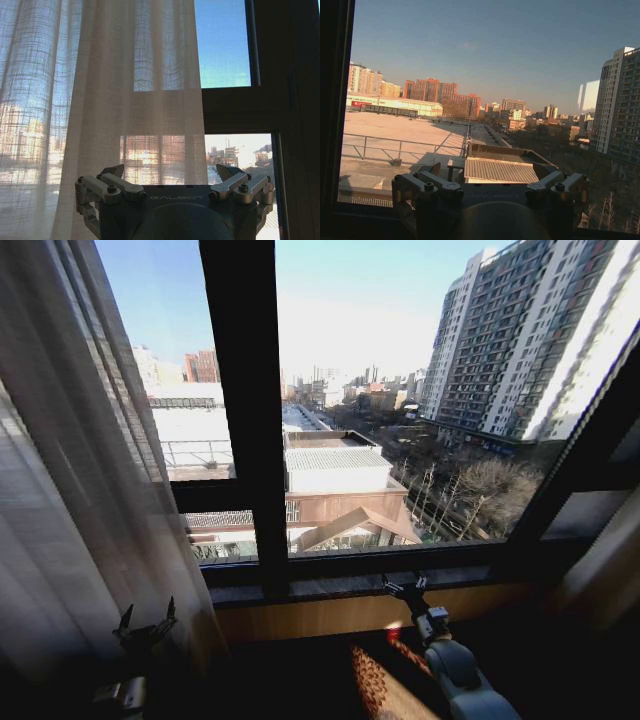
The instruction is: Open the curtains by pulling them apart, changing their state from closed to fully open.
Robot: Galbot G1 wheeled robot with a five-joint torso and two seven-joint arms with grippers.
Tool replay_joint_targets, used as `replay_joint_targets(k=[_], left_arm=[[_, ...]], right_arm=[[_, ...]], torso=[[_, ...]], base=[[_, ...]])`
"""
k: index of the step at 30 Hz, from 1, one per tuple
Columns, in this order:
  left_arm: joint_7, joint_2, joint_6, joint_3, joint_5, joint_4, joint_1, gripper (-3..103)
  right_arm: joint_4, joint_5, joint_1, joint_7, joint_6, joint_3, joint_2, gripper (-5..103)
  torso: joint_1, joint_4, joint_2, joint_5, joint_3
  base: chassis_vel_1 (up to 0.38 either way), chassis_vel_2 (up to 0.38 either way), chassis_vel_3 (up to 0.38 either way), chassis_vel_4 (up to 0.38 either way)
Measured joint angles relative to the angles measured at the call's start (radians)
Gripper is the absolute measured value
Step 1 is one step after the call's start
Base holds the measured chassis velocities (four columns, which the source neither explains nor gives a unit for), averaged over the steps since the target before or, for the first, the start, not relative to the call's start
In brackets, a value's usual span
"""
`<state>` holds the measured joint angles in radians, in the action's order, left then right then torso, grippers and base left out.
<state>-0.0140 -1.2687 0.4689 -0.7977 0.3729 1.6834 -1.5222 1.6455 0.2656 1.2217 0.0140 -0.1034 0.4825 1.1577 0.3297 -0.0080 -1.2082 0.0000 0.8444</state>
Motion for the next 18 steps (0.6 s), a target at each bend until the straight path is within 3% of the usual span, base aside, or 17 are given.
replay_joint_targets(k=[5,13,14,18], left_arm=[[-0.004,-0.003,-0.054,0.027,-0.008,0.013,0.027,100],[-0.033,-0.020,-0.282,0.137,-0.047,0.073,0.138,100],[-0.033,-0.020,-0.282,0.137,-0.047,0.073,0.138,100],[-0.050,-0.029,-0.414,0.202,-0.070,0.108,0.202,100]], right_arm=[[0.000,0.000,0.000,0.000,0.000,0.000,0.000,100],[0.000,0.000,0.000,0.000,0.000,0.000,0.000,100],[0.000,0.000,0.000,0.000,0.000,0.000,0.000,100],[0.000,0.000,0.000,0.000,0.000,0.000,0.000,100]], torso=[[0.000,0.0003,0.000,-0.0001,0.000],[0.000,-0.0001,0.000,0.0001,0.000],[0.000,-0.0001,0.000,0.0001,0.000],[0.000,-0.0001,0.000,0.0002,0.000]], base=[[0.000,0.000,0.000,0.000],[0.000,0.000,0.000,0.000],[0.000,0.000,0.000,0.000],[0.000,0.000,0.000,0.000]])
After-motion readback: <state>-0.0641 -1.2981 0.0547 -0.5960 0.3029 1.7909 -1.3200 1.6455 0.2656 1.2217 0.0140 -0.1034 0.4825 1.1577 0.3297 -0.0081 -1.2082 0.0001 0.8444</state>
